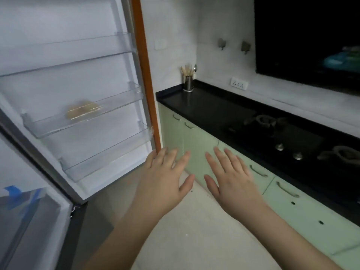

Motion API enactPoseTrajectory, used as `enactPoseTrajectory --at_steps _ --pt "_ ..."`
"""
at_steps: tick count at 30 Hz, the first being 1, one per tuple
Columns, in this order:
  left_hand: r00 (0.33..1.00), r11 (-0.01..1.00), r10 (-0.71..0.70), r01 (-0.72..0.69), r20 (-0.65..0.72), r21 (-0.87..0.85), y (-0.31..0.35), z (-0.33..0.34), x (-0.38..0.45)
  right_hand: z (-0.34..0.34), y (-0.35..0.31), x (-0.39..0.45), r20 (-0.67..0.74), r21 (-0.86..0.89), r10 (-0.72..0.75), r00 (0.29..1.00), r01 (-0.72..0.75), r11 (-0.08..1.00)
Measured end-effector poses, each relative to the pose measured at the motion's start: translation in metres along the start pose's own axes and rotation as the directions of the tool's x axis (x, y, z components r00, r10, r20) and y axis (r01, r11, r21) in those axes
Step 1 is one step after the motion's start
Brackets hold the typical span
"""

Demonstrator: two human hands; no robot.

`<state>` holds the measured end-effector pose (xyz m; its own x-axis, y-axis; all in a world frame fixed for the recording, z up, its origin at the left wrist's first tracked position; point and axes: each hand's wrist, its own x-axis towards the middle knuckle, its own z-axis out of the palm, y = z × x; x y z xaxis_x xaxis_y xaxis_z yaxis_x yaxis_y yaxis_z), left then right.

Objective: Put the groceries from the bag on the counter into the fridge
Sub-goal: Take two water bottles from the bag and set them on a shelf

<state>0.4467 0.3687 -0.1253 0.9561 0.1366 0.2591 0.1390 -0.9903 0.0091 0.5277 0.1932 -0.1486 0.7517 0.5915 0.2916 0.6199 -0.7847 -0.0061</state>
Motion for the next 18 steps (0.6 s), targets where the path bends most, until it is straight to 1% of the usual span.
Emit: enactPoseTrajectory --at_steps 3,5,9,14,18 --pt "0.995 0.994 0.101 -0.100 0.021 -0.032 0.063 0.000 0.012 -0.012 0.052 -0.035 -0.002 -0.021 0.083 0.997 -0.083 0.996" --pt "0.987 0.987 0.158 -0.158 0.040 -0.024 0.106 0.003 0.017 -0.020 0.086 -0.061 0.002 -0.028 0.145 0.989 -0.145 0.989" --pt "0.968 0.969 0.247 -0.248 0.034 0.007 0.179 0.009 0.025 -0.033 0.144 -0.109 -0.010 -0.044 0.266 0.964 -0.267 0.963" --pt "0.925 0.925 0.379 -0.378 0.026 -0.047 0.251 0.024 0.033 -0.044 0.201 -0.161 0.002 -0.056 0.394 0.919 -0.393 0.918" --pt "0.885 0.883 0.465 -0.462 0.023 -0.075 0.296 0.037 0.043 -0.049 0.239 -0.187 -0.005 -0.055 0.479 0.878 -0.479 0.876"
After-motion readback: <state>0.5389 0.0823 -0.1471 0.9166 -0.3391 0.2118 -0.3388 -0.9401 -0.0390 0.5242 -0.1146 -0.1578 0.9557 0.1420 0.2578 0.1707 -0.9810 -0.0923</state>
